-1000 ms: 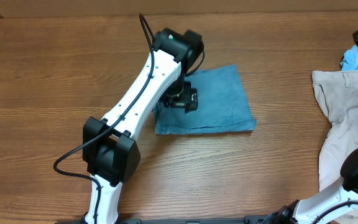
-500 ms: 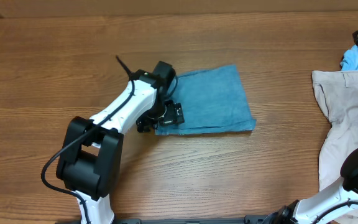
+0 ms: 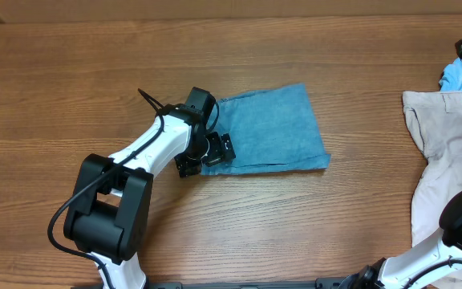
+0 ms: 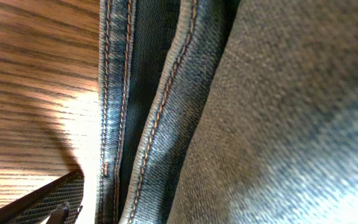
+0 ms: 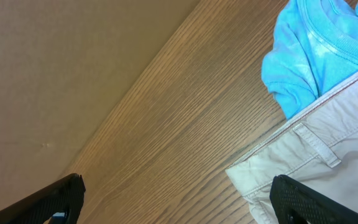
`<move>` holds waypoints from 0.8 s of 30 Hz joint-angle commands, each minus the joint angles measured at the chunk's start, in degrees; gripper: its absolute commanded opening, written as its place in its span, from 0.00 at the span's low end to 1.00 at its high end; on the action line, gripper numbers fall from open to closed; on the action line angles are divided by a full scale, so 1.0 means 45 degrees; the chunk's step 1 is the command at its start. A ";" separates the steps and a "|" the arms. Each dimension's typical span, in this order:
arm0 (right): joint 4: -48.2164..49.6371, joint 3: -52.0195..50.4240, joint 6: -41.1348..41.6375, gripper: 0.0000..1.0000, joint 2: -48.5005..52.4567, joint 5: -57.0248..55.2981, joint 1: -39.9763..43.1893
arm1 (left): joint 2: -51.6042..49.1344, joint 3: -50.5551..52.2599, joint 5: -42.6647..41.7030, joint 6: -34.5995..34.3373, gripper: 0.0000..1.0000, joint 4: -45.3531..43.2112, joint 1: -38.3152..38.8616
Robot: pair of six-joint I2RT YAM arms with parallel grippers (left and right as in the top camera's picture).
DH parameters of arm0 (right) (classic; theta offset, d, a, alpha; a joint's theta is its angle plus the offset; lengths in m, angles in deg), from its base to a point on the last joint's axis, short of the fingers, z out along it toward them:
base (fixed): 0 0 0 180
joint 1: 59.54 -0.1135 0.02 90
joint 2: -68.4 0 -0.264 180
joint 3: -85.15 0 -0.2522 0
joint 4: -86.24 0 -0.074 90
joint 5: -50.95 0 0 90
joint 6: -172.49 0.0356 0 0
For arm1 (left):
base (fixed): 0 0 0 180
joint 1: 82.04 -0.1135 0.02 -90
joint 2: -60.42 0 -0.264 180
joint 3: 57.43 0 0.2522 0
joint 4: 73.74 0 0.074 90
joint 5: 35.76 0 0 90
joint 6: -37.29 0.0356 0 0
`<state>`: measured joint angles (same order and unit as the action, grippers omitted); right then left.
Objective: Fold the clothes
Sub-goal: 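Hold the bundle's left edge with the left gripper and lift slightly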
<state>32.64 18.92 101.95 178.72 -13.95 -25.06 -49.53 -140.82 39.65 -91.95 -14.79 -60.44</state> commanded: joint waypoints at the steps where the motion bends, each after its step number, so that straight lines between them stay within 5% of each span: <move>1: 0.0063 0.0019 -0.0034 1.00 0.0000 0.0000 0.0019 | 0.0879 -0.0068 0.0151 0.0160 1.00 0.0092 -0.0058; 14: 0.0063 0.0019 -0.0039 1.00 0.0000 0.0000 0.0019 | 0.1205 0.0063 0.0573 0.0340 1.00 -0.0049 -0.0024; 24: 0.0063 0.0019 -0.0039 1.00 0.0000 0.0000 0.0019 | -0.1326 0.0117 0.0539 0.0097 1.00 -0.0316 0.0219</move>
<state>32.60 18.92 101.95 178.72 -13.97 -25.06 -50.21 -141.45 41.49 -91.36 -16.37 -60.26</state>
